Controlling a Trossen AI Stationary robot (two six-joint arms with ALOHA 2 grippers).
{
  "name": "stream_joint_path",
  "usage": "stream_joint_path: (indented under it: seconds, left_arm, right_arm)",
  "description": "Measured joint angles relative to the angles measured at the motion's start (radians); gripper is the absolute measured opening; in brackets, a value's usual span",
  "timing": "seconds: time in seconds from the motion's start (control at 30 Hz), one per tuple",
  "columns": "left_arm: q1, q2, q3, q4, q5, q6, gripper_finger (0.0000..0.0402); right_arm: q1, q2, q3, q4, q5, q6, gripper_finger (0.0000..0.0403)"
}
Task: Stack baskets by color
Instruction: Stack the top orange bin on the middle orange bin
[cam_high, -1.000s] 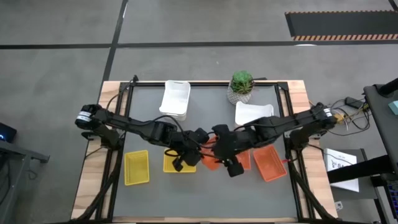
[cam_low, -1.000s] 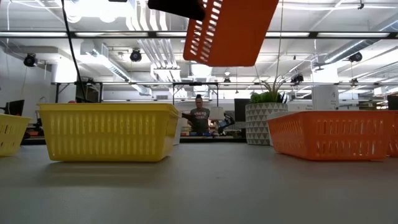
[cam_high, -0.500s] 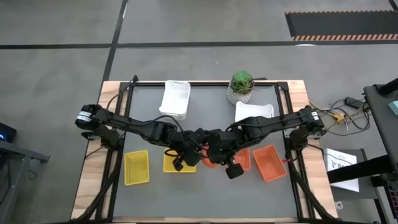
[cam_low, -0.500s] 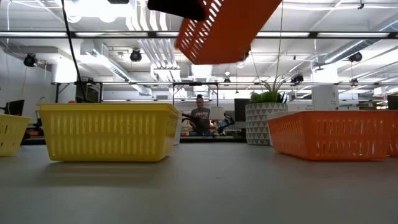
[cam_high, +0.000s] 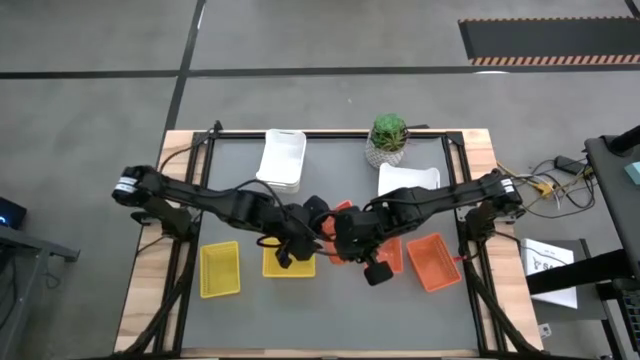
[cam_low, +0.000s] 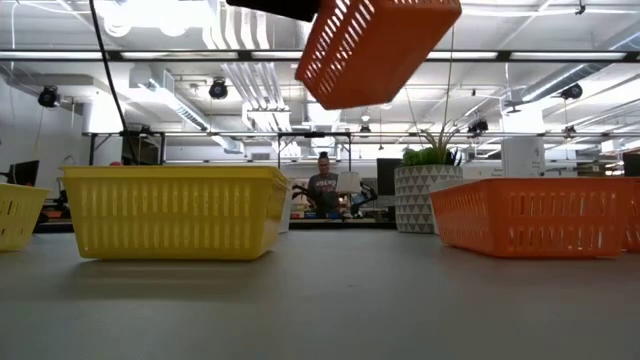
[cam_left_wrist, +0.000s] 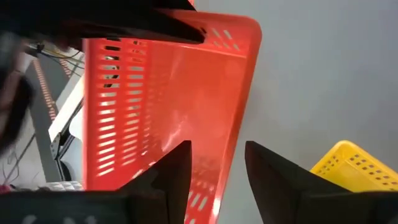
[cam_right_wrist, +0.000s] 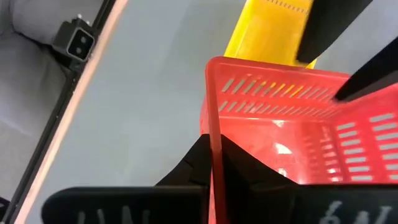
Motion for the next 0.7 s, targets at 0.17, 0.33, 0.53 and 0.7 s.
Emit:
stream_joint_path:
  seconds: [0.17, 0.33, 0.53, 0.7]
  left_arm:
    - [-0.001, -0.03, -0.009, -0.006, 0.0, -0.005, 0.0134]
    - [-0.009, -0.069, -0.046, 0.051, -0.016, -0.054, 0.0132]
    - [-0.03, -0.136, -0.182, 0.247, -0.065, -0.075, 0.0108]
    - [-0.037, -0.196, -0.278, 0.41, -0.143, -0.116, 0.0091]
  right_arm:
    - [0.0, -0.005, -0.054, 0.005, 0.001, 0.011, 0.0009]
    - [0.008, -0.051, -0.136, 0.038, 0.07, 0.057, 0.0009]
    - [0.026, -0.173, -0.304, 0.171, 0.155, 0.142, 0.0009]
    - [0.047, -0.275, -0.485, 0.312, 0.301, 0.244, 0.0009]
